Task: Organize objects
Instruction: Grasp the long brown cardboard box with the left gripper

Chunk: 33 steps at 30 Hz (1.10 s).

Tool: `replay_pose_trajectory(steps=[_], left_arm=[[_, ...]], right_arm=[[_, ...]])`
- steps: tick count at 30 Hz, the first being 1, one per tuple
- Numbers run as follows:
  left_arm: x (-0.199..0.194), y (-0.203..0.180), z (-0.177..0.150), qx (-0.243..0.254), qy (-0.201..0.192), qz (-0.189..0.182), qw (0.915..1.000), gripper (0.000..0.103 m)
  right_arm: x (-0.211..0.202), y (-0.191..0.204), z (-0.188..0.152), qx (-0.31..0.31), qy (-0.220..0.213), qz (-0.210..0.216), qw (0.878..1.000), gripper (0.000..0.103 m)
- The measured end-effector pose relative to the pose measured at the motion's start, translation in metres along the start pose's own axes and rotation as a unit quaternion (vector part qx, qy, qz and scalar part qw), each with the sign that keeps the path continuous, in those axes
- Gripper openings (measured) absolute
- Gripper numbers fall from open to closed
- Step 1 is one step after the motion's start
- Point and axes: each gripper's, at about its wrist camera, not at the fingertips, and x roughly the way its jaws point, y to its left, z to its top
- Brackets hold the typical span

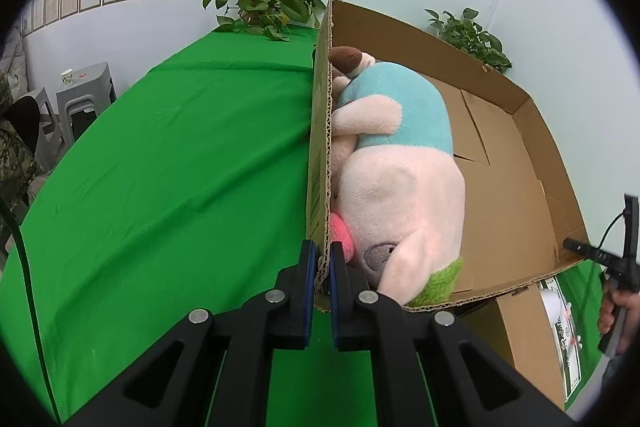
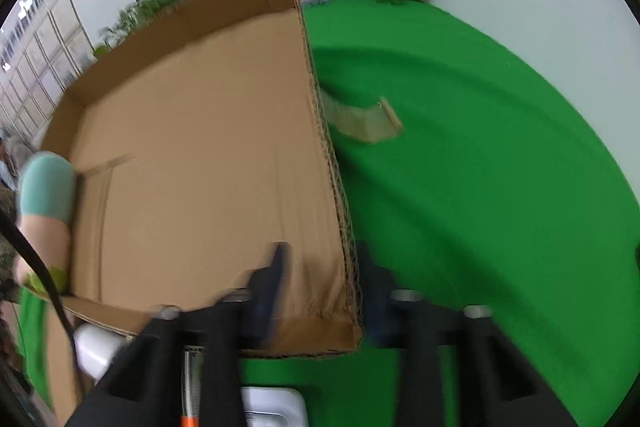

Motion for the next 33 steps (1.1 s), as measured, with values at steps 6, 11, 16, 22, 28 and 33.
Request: replay_pose_trajectory(steps=[6, 11, 16, 22, 28, 33], left_arm=[[0.001, -0.003, 0.001, 0.005, 0.002, 0.010, 0.9999, 0.006], [0.000, -0.004, 0.003, 0.004, 0.005, 0.018, 0.9998, 0.009], [-0.021, -0.014, 0.006, 0.021, -0.008, 0.040, 0.9989, 0.019], [-0.064, -0.045, 0.004, 0.047, -0.039, 0.004, 0.9981, 0.066], [-0.092, -0.078, -0.003, 0.065, -0.031, -0.045, 0.9964, 0.069], [-0.121, -0.091, -0.011, 0.063, -0.038, -0.080, 0.9941, 0.071]], right_arm=[[-0.007, -0.013, -0.006, 0.013, -0.005, -0.009, 1.000, 0.003], [-0.012, -0.018, -0.007, 0.006, -0.002, -0.017, 1.000, 0.003], [-0.021, -0.006, -0.005, 0.000, -0.011, -0.001, 1.000, 0.044], [-0.084, 0.020, -0.013, -0.038, -0.068, 0.062, 0.995, 0.097], [-0.141, 0.062, -0.049, -0.106, -0.075, 0.135, 0.982, 0.098], [-0.204, 0.123, -0.097, -0.178, -0.045, 0.272, 0.945, 0.100]])
